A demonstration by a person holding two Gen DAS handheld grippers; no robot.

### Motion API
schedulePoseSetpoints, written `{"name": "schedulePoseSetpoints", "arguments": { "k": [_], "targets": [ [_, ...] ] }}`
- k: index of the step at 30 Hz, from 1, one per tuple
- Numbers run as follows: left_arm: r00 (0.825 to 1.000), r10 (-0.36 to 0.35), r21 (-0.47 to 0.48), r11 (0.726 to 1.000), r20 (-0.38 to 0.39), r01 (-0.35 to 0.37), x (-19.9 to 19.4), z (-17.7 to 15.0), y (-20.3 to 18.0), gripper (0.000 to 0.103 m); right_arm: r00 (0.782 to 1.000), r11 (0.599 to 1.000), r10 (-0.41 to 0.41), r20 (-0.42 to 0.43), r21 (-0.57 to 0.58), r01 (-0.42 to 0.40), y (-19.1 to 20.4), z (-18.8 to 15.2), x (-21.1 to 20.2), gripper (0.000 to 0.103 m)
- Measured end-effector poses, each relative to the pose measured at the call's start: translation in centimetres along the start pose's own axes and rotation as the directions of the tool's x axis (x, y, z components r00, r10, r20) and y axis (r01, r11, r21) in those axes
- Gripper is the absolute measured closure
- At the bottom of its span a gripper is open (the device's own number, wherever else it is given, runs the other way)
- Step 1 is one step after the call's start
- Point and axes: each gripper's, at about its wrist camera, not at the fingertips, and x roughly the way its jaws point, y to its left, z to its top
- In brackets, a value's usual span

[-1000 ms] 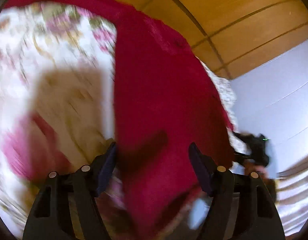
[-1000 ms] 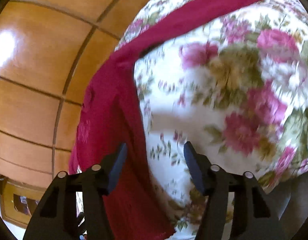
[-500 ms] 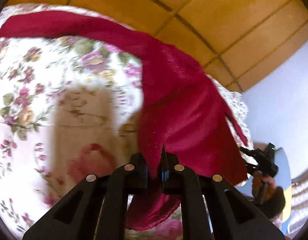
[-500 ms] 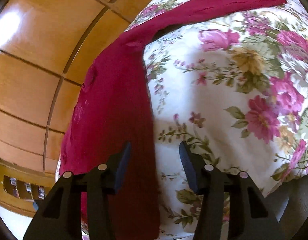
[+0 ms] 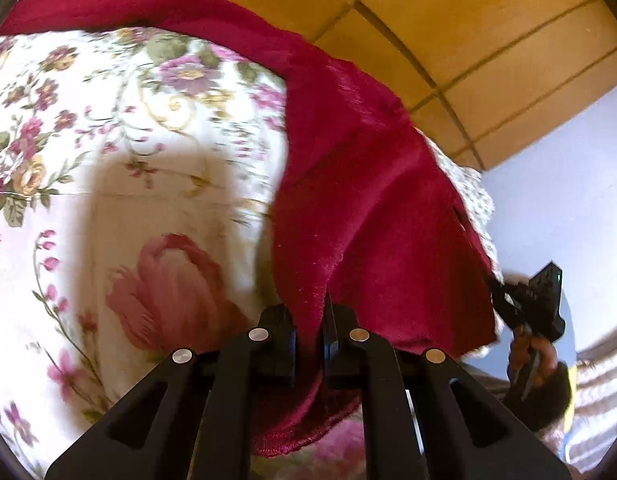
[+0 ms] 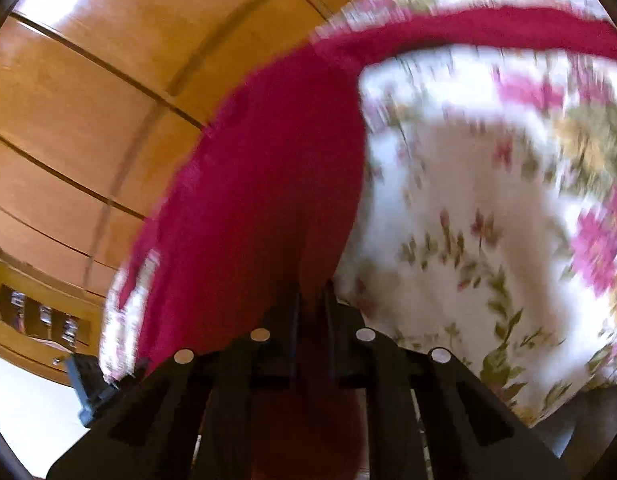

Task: Fold small clothes

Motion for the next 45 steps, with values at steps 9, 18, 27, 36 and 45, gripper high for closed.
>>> {"name": "schedulePoseSetpoints", "arguments": {
  "k": [9,18,27,36,45],
  "targets": [
    [0.994,0.003,0.163,0.987,-0.109,0.015,-0.1,-2.2,-4.2,0.095,0.993,0.989,-0.122,0.004,0.080,0.121,-3.6,-1.1,-3.6,0.103],
    [0.995,-0.041,0.026,0.999,-0.088,0.044,0.3,-2.9,-1.5,0.082,0.982,0.975,-0.174,-0.079,0.126,0.183,-5.0,-1.8,-1.1,0.040],
    [0.994,-0.011,0.151,0.988,-0.107,0.027,-1.0,-2.7,-4.0,0.096,0.958,0.954,-0.279,-0.072,-0.131,0.268,-1.2,-2.7,-1.5,0.095],
    [0.970,0.131,0.315,0.947,-0.204,-0.062,-0.6,-5.3,-3.9,0.096,0.891,0.917,-0.399,-0.217,-0.094,0.388,-4.0,-3.9,0.4,0.093],
    [0.999,-0.042,0.115,0.992,-0.021,0.044,-4.7,-1.9,-1.3,0.026,0.841,0.806,-0.533,0.097,-0.244,0.539,1.6,-1.0,-1.1,0.011]
  ]
}}
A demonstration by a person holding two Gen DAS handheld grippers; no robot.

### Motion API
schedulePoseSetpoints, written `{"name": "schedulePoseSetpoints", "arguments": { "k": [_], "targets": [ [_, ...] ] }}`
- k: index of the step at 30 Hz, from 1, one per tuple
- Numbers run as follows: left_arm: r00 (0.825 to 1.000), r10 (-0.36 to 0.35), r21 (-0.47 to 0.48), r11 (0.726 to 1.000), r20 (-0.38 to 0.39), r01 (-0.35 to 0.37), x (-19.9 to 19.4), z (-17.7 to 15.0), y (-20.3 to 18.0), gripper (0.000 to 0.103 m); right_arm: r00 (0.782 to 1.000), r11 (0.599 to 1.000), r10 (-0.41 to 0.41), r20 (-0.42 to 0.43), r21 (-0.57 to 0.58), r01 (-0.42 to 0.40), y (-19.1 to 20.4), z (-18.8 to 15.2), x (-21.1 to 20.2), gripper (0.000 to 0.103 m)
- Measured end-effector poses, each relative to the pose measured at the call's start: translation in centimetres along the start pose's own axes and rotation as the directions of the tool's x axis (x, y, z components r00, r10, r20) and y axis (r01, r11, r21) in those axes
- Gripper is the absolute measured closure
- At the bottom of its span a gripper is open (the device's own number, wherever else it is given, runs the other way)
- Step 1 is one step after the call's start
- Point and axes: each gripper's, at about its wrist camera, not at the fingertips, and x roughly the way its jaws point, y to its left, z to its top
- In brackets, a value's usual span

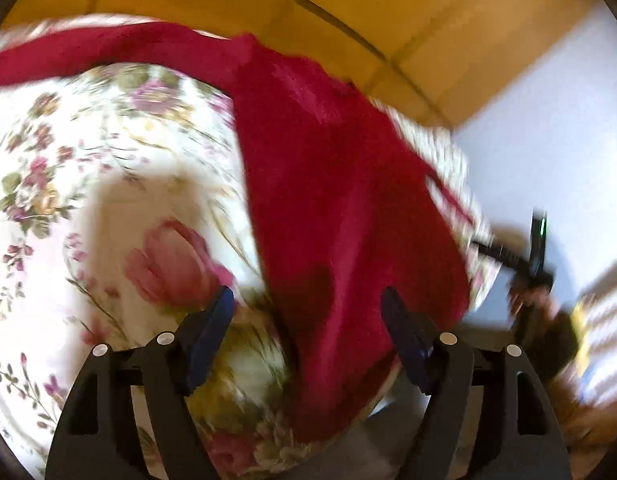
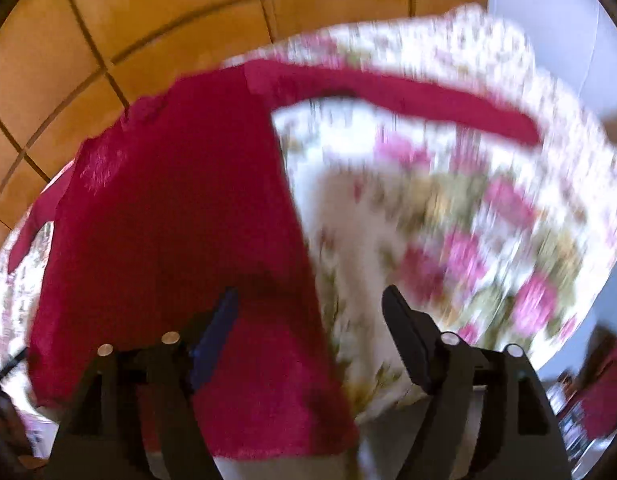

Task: Fold small clothes

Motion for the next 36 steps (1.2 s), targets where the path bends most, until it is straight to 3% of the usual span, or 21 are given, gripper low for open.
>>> {"name": "schedulePoseSetpoints", "arguments": {
  "k": [1,4,8,11,15,18,19,21,24,28,30,33,35,36],
  "targets": [
    [0.999,0.004,-0.078,0.997,0.032,-0.001,-0.3,0.8,1.2,0.022,0.999,1.000,-0.027,0.029,-0.014,0.027,0.4,0.5,-0.2,0.004],
    [0.992,0.055,-0.221,0.975,0.113,-0.029,-0.4,2.4,4.0,0.018,0.994,0.997,-0.037,0.106,-0.057,0.043,1.8,2.4,0.3,0.002],
    [0.975,0.132,-0.370,0.927,0.178,-0.058,0.2,4.0,7.0,0.014,0.984,0.999,0.035,0.174,-0.046,-0.027,2.4,4.9,2.6,0.002],
    [0.963,0.172,-0.411,0.909,0.206,-0.074,0.7,5.4,8.4,0.013,0.977,0.995,0.100,0.187,-0.002,-0.101,2.5,5.8,4.7,0.002],
    [0.936,0.244,-0.409,0.904,0.254,-0.125,0.4,7.9,10.3,0.013,0.987,0.996,0.082,0.135,-0.036,-0.078,4.3,6.1,8.3,0.002],
    [0.893,0.329,-0.440,0.881,0.306,-0.174,0.1,9.6,11.4,0.013,0.999,0.999,0.015,0.049,-0.039,-0.013,4.7,5.1,11.6,0.002],
    [0.867,0.371,-0.465,0.864,0.332,-0.192,-0.4,10.3,12.5,0.013,0.998,1.000,0.024,0.065,-0.021,-0.023,4.6,4.8,11.9,0.002],
    [0.840,0.413,-0.506,0.839,0.351,-0.201,-1.1,10.9,13.9,0.013,0.997,0.999,0.029,0.064,-0.015,-0.028,4.4,4.8,11.8,0.002],
    [0.809,0.452,-0.600,0.784,0.376,-0.159,-2.2,12.1,16.8,0.013,0.997,0.999,0.035,0.071,-0.011,-0.034,4.2,4.6,11.7,0.002],
    [0.785,0.482,-0.656,0.744,0.391,-0.130,-2.7,13.5,18.3,0.011,0.997,0.999,0.030,0.071,-0.013,-0.030,4.2,4.6,11.7,0.002],
    [0.766,0.489,-0.697,0.713,0.417,-0.076,-3.2,14.0,19.5,0.011,0.997,0.999,0.031,0.071,-0.014,-0.030,4.2,4.6,11.7,0.002],
    [0.753,0.467,-0.735,0.678,0.463,0.032,-3.4,14.7,20.9,0.011,0.997,0.999,0.032,0.071,-0.013,-0.031,4.2,4.6,11.7,0.002],
    [0.755,0.449,-0.751,0.654,0.478,0.087,-2.9,15.3,21.5,0.011,0.997,0.999,0.031,0.071,-0.013,-0.030,4.2,4.6,11.7,0.002],
    [0.755,0.446,-0.758,0.644,0.481,0.102,-2.8,15.5,21.6,0.017,0.997,0.999,0.031,0.071,-0.013,-0.030,4.3,4.6,11.7,0.002]
  ]
}}
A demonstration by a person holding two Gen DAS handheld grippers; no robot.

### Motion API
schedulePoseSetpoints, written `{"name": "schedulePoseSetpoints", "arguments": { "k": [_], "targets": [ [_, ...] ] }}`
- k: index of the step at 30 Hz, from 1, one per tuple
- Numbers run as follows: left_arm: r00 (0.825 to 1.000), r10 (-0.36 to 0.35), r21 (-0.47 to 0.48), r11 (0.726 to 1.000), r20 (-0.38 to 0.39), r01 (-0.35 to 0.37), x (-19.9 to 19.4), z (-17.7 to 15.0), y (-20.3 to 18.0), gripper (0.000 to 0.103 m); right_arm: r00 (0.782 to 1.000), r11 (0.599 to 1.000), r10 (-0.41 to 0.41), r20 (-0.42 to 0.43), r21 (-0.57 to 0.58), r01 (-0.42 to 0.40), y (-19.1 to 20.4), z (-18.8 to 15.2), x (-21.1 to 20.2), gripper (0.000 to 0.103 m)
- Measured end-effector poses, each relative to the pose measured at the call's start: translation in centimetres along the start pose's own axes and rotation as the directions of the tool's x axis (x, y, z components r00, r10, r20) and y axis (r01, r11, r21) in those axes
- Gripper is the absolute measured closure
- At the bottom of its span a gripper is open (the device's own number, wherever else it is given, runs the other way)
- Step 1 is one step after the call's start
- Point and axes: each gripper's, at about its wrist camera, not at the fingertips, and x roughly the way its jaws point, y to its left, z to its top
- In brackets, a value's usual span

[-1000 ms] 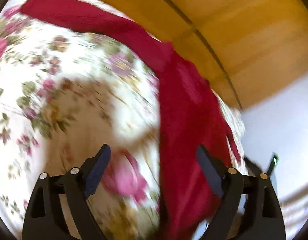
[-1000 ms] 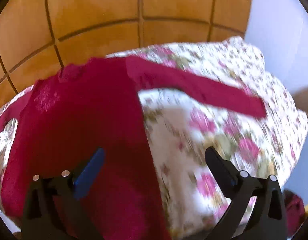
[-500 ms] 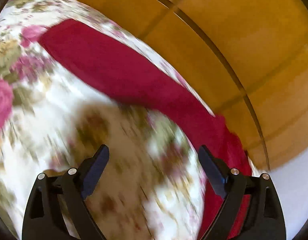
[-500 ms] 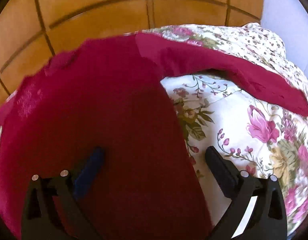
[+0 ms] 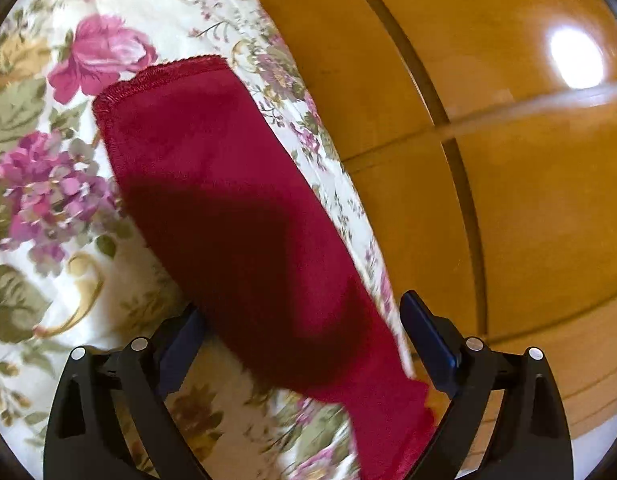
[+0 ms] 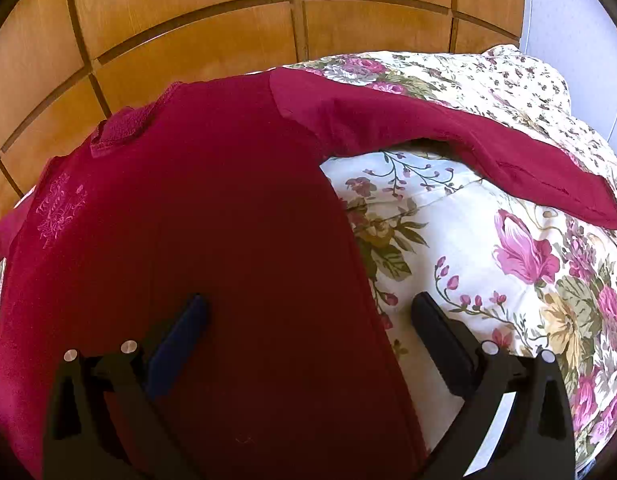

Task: Fold small clothes

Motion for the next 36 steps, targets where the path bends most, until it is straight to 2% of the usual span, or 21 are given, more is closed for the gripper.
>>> {"name": "schedulePoseSetpoints", "arguments": {
  "k": [1,2,4,6,7,8,12,15,19,23,29,32,36],
  "targets": [
    [1.000,-0.005,-0.020,1.000,-0.004,0.005,0.3,0.3,0.0,0.024,1.000,1.000,0.000,0.000,0.000,0.000,0.0,0.0,0.0,0.002],
    [1.000,-0.001,-0.028,1.000,-0.014,0.001,0.6,0.6,-0.2,0.036,1.000,1.000,-0.001,0.000,0.000,0.001,0.0,0.0,0.0,0.002],
    [1.000,0.008,-0.029,1.000,-0.030,-0.009,1.4,1.4,-0.3,0.051,1.000,1.000,-0.001,0.000,0.000,0.001,0.0,0.0,0.0,0.002],
    [0.997,0.058,0.000,0.998,-0.044,-0.058,2.0,1.9,-0.7,0.081,1.000,1.000,-0.001,0.000,0.000,0.001,0.1,0.0,0.0,0.002],
    [0.996,0.080,0.018,0.997,-0.049,-0.079,2.1,2.0,-0.9,0.091,1.000,1.000,-0.002,0.000,0.000,0.002,0.1,0.0,0.0,0.002],
    [0.994,0.100,0.039,0.994,-0.051,-0.098,2.2,2.2,-1.0,0.095,1.000,1.000,-0.001,0.000,0.000,0.001,0.1,0.0,0.0,0.002],
    [0.994,0.109,0.156,0.982,0.016,-0.110,0.9,3.9,-3.3,0.096,1.000,1.000,-0.002,0.000,0.000,0.002,0.1,0.0,0.0,0.002],
    [0.993,0.099,0.186,0.976,0.067,-0.109,-0.3,5.6,-4.2,0.096,1.000,1.000,-0.002,0.000,-0.001,0.002,0.1,0.0,0.0,0.002],
    [0.989,0.123,0.209,0.968,0.079,-0.137,-0.1,6.4,-4.3,0.096,1.000,1.000,-0.001,0.000,-0.001,0.001,0.1,0.0,0.0,0.002],
    [0.988,0.149,0.222,0.963,0.027,-0.151,1.7,5.2,-3.5,0.096,1.000,1.000,0.001,0.001,0.001,-0.001,-0.1,0.0,0.0,0.002],
    [0.988,0.153,0.217,0.964,0.026,-0.155,1.0,4.0,-2.5,0.096,1.000,1.000,0.000,0.001,0.000,0.000,-0.1,0.0,0.0,0.002],
    [0.989,0.138,0.249,0.957,0.054,-0.147,0.1,3.8,-4.0,0.096,1.000,1.000,-0.001,0.001,0.000,0.001,-0.1,0.0,0.0,0.002],
    [0.991,0.104,0.340,0.932,0.089,-0.128,-1.0,2.1,-7.8,0.096,1.000,1.000,0.002,0.003,0.002,-0.002,-0.1,0.0,-0.1,0.002]
  ]
}}
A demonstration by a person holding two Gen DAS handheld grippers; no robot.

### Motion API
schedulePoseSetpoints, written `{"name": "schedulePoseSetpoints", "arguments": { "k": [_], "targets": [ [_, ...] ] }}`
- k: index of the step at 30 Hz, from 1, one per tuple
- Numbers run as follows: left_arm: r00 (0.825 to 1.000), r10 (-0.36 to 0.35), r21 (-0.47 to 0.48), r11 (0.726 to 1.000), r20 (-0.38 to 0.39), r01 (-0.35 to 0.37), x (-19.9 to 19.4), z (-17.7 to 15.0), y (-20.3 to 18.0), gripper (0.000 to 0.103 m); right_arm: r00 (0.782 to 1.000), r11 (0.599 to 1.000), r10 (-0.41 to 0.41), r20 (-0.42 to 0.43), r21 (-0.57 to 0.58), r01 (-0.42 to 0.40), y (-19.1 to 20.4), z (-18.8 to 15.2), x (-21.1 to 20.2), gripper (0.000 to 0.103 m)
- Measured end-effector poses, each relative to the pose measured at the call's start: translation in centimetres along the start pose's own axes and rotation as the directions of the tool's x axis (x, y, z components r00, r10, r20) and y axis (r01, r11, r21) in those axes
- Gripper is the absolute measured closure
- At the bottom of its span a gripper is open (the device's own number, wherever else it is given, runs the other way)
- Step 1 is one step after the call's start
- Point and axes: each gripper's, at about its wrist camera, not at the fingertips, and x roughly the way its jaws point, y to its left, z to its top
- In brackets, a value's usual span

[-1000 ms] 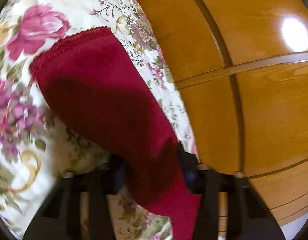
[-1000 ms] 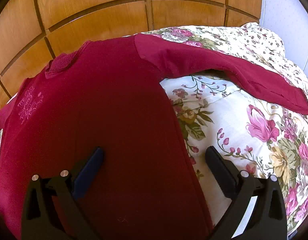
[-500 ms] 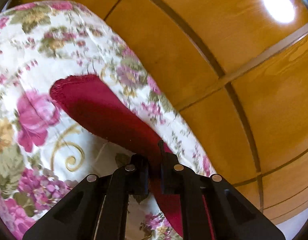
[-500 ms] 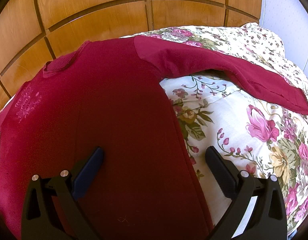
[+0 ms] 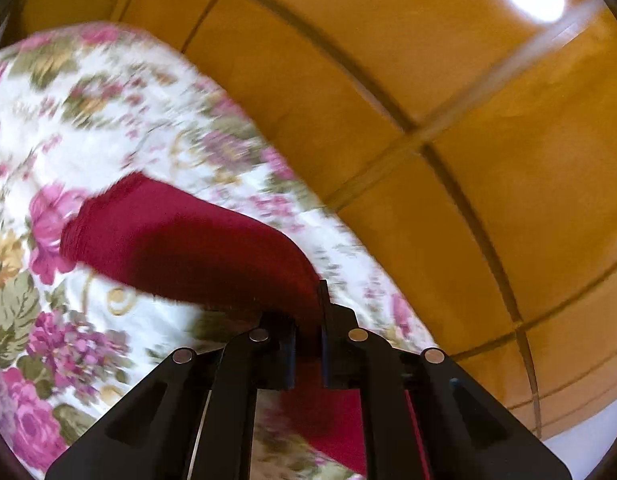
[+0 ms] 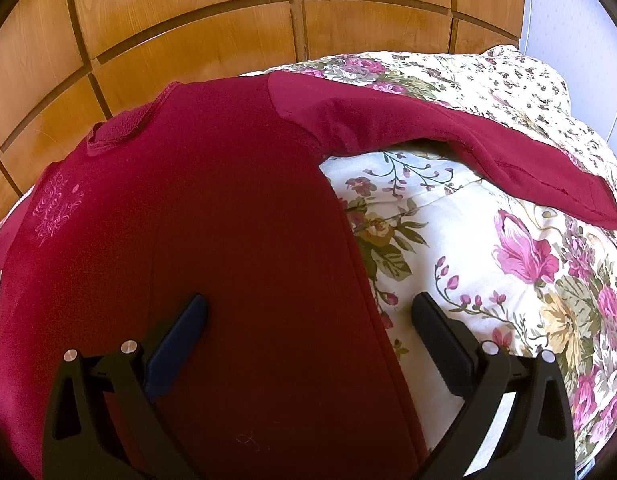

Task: Fold small clothes

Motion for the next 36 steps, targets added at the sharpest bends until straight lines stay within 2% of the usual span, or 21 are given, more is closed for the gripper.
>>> {"name": "schedulePoseSetpoints", "arguments": {
  "k": [3,6,11,15,16,20,24,28,29,30,31,32,33,35,36],
  "targets": [
    [0.999,-0.040,0.105,0.994,0.015,0.039,-1.1,-1.0,-4.0,0.096,1.000,1.000,0.000,0.000,0.000,0.000,-0.1,0.0,0.0,0.002],
    [0.996,-0.089,0.231,0.969,0.002,0.086,-1.8,-2.9,-8.2,0.096,1.000,1.000,0.000,0.000,-0.001,0.000,0.0,0.0,0.0,0.002],
    [0.984,-0.163,0.411,0.894,-0.075,0.180,-1.9,-8.2,-15.2,0.096,1.000,1.000,0.000,0.000,-0.001,0.000,-0.1,0.0,0.0,0.002],
    [0.976,-0.177,0.553,0.804,-0.130,0.219,-1.5,-14.1,-20.1,0.096,1.000,1.000,0.000,0.000,-0.001,0.000,0.0,0.0,0.0,0.002],
    [0.975,-0.174,0.573,0.789,-0.140,0.224,-1.3,-15.2,-20.9,0.096,1.000,1.000,-0.001,0.000,-0.001,0.001,0.0,0.0,0.0,0.002],
    [0.974,-0.119,0.690,0.690,-0.193,0.221,0.0,-21.4,-24.7,0.096,1.000,1.000,-0.001,-0.001,-0.001,0.001,-0.1,0.0,0.0,0.002],
    [0.979,-0.066,0.826,0.528,-0.191,0.197,1.4,-28.4,-27.2,0.096,1.000,1.000,-0.001,-0.001,0.000,0.001,-0.1,0.0,-0.1,0.002],
    [0.968,-0.054,0.887,0.392,-0.243,0.245,1.6,-33.7,-28.7,0.096,1.000,1.000,-0.001,-0.001,0.000,0.001,-0.1,0.0,-0.1,0.002],
    [0.969,-0.032,0.904,0.355,-0.245,0.240,1.6,-34.9,-29.0,0.089,1.000,1.000,-0.001,-0.002,0.000,0.001,-0.1,0.0,-0.1,0.002],
    [0.967,-0.018,0.916,0.318,-0.253,0.245,1.5,-36.0,-29.2,0.072,1.000,1.000,-0.002,-0.001,0.000,0.002,-0.1,0.0,-0.1,0.002],
    [0.964,-0.021,0.920,0.296,-0.264,0.258,1.3,-36.6,-29.3,0.059,1.000,1.000,-0.002,-0.001,0.000,0.002,-0.1,0.0,-0.1,0.002],
    [0.961,-0.055,0.923,0.266,-0.272,0.277,0.4,-37.2,-29.2,0.033,1.000,1.000,-0.002,0.000,0.000,0.002,-0.2,0.0,-0.2,0.002],
    [0.960,-0.099,0.928,0.247,-0.263,0.280,-0.7,-37.4,-29.1,0.017,1.000,1.000,-0.001,-0.001,0.000,0.001,-0.1,0.0,-0.1,0.002],
    [0.952,-0.167,0.930,0.223,-0.257,0.291,-2.7,-37.3,-28.6,0.015,1.000,1.000,-0.002,-0.001,0.000,0.002,-0.1,0.0,-0.2,0.002],
    [0.947,-0.183,0.926,0.227,-0.265,0.303,-3.4,-37.0,-28.3,0.015,1.000,1.000,-0.002,-0.001,-0.001,0.002,-0.1,0.0,-0.1,0.002]
  ]
}}
